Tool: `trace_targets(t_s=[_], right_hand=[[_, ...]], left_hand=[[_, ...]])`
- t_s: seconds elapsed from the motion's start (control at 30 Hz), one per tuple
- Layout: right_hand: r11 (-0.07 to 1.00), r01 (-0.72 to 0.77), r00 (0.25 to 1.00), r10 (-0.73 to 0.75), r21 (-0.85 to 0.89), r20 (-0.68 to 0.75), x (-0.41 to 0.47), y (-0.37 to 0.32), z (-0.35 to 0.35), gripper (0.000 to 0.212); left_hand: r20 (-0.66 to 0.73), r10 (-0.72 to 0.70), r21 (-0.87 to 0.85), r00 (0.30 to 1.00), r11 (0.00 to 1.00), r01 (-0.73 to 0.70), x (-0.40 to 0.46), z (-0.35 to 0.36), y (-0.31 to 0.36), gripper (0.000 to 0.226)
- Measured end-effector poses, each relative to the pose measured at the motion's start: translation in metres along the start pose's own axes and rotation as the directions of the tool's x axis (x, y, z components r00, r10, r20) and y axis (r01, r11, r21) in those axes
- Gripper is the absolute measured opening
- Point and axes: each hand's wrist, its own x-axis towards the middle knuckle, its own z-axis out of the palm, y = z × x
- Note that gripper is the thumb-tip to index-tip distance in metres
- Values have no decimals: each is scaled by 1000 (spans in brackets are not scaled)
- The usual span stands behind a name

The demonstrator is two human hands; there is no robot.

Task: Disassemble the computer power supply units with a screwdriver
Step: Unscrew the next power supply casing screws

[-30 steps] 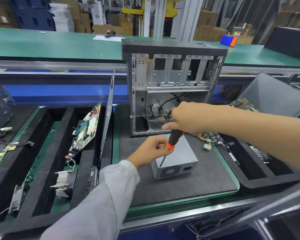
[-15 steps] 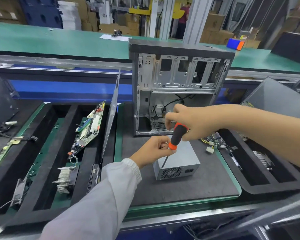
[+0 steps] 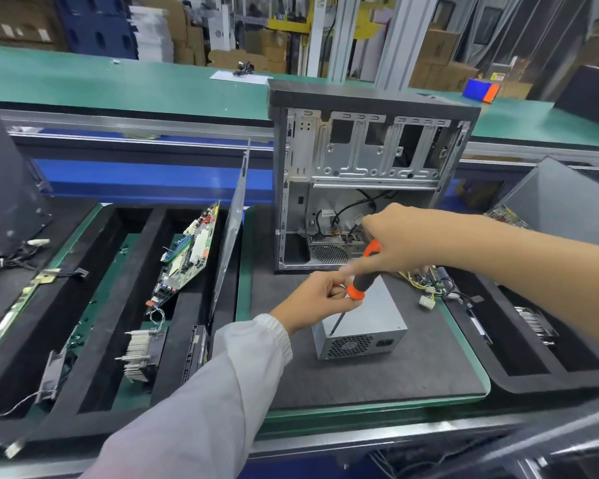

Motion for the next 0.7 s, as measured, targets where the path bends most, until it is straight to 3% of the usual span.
trace_targets(t_s=[0.07,0.13,0.17,0.23,0.37,0.43,0.5,0.6,0.7], right_hand=[[998,-10,999,7,-62,-49,4,-1,6,54],[996,82,996,-81,-39,20,6,2,7,22],[993,116,990,-118,20,83,4,5,5,20],[985,138,979,-151,105,135,-2,8,0,44],[997,-37,999,39,68,-30,-3,-1,1,64],[1000,2,998,-4,-31,-70,1,0,6,50],[995,100,994,-101,18,33,0,5,4,20],[983,114,977,-137,146,161,-5,8,-3,49],[988,0,1000,-4,151,30,-6,-2,0,67]], left_hand=[[-6,-11,-2,1000,1000,11,1,0,-1,12],[-5,-9,-5,1000,1000,9,2,0,-2,9],[-2,-4,-8,1000,1000,4,2,0,-2,9],[3,20,-15,1000,1000,-20,2,3,-1,14],[-6,33,10,999,999,-33,3,5,-1,23],[-5,27,21,1000,999,-27,3,4,-1,25],[-9,19,17,1000,1000,-19,3,3,-3,25],[-8,-1,14,1000,1000,1,3,4,-3,11],[-12,-13,25,1000,1000,13,3,5,-2,8]])
